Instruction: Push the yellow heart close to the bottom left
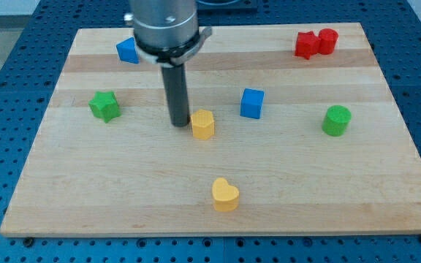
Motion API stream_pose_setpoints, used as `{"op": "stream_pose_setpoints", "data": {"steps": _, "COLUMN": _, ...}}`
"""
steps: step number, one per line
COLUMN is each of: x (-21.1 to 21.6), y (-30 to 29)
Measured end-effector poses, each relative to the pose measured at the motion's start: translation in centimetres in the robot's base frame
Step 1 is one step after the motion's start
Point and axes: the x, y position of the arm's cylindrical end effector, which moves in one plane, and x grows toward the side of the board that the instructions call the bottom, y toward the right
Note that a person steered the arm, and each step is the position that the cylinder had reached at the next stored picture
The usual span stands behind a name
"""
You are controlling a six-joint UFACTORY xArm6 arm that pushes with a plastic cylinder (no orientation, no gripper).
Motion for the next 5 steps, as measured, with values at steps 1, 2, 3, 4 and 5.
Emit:
{"op": "stream_pose_setpoints", "data": {"steps": 1, "x": 2.1, "y": -1.1}}
{"op": "stream_pose_setpoints", "data": {"steps": 2, "x": 3.8, "y": -2.0}}
{"op": "stream_pose_setpoints", "data": {"steps": 3, "x": 5.9, "y": 2.1}}
{"op": "stream_pose_setpoints", "data": {"steps": 4, "x": 7.7, "y": 9.3}}
{"op": "stream_pose_setpoints", "data": {"steps": 5, "x": 8.5, "y": 15.2}}
